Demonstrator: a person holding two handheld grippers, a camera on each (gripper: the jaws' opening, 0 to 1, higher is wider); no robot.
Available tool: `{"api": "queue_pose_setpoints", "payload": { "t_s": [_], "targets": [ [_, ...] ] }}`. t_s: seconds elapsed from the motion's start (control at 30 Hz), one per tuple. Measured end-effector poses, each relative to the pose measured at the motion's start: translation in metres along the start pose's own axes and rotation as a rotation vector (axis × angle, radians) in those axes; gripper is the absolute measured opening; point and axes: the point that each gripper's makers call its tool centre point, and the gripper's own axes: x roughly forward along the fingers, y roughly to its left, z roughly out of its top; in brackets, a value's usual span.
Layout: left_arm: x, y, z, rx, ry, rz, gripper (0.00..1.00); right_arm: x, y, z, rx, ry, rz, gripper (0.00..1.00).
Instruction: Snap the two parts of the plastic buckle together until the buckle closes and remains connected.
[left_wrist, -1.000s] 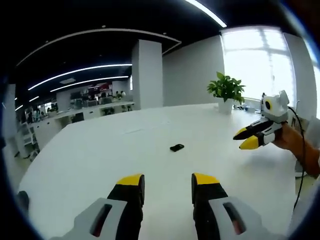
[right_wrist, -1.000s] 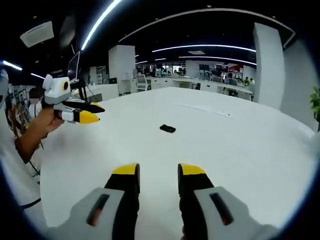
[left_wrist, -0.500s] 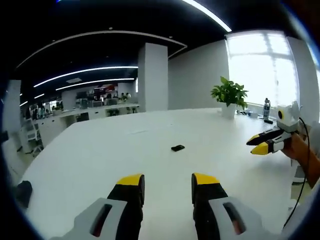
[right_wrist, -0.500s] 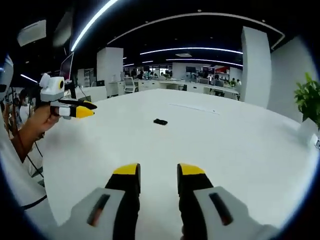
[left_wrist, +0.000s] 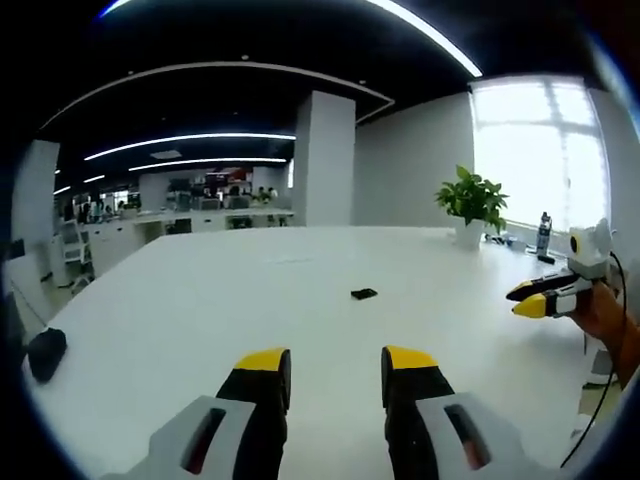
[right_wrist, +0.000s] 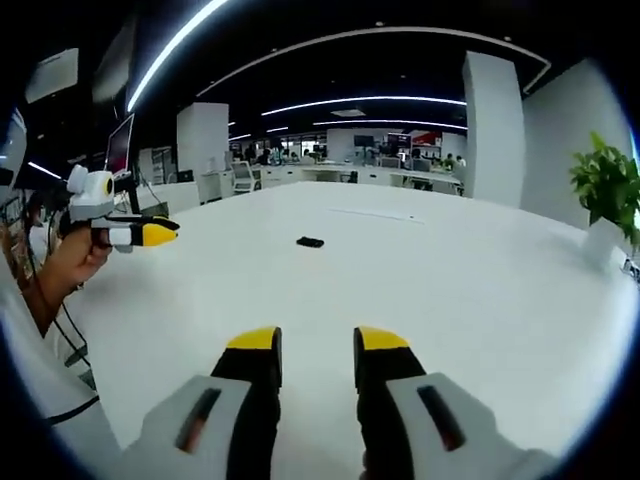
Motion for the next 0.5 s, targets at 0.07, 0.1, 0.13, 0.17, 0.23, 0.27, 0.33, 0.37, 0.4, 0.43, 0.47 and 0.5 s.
{"api": "queue_pose_setpoints", "payload": {
  "t_s": [0.07, 0.1, 0.13, 0.17, 0.23, 0.27, 0.33, 0.37, 0.4, 0.43, 0.47, 0.5],
  "targets": [
    [-0.0006, 0.0014, -0.0001, -0.004, -0.003, 0.004, 0.36, -0.0010, -0.0005, 0.0000, 0.004, -0.003, -0.007, 0.28],
    [-0.0007, 0.0021, -0.0002, -0.007, -0.003, 0.007, 0.36, -0.0014, -0.0006, 0.0001, 0.006, -0.005, -0.010, 0.28],
    [-0.0009, 0.0028, -0.0003, -0.008, -0.004, 0.011, 0.36, -0.0016, -0.0007, 0.0002, 0.008, -0.006, -0.011, 0.28],
    [-0.0012, 0.0036, -0.0002, -0.009, -0.006, 0.015, 0.36, -0.0018, -0.0003, 0.0002, 0.009, -0.004, -0.012, 0.28],
    [-0.0022, 0.0051, 0.0002, -0.012, -0.012, 0.021, 0.36, -0.0023, 0.0004, 0.0009, 0.003, -0.002, -0.016, 0.28],
    [-0.0028, 0.0056, 0.0004, -0.015, -0.014, 0.023, 0.36, -0.0023, 0.0006, 0.0013, 0.001, -0.002, -0.017, 0.28],
    [-0.0038, 0.0074, 0.0006, -0.021, -0.018, 0.030, 0.36, -0.0017, 0.0017, 0.0028, -0.003, -0.004, -0.014, 0.28],
    [-0.0041, 0.0082, 0.0004, -0.022, -0.018, 0.032, 0.36, -0.0013, 0.0019, 0.0033, -0.004, -0.005, -0.014, 0.28],
    [-0.0044, 0.0088, 0.0001, -0.024, -0.017, 0.034, 0.36, -0.0007, 0.0019, 0.0036, -0.006, -0.005, -0.015, 0.28],
    [-0.0046, 0.0090, -0.0001, -0.025, -0.017, 0.034, 0.36, -0.0002, 0.0021, 0.0036, -0.007, -0.004, -0.014, 0.28],
    [-0.0047, 0.0091, -0.0004, -0.026, -0.017, 0.033, 0.36, 0.0001, 0.0023, 0.0039, -0.007, -0.006, -0.013, 0.28],
    [-0.0051, 0.0095, -0.0007, -0.025, -0.016, 0.035, 0.36, 0.0006, 0.0023, 0.0039, -0.006, -0.007, -0.013, 0.28]
  ]
}}
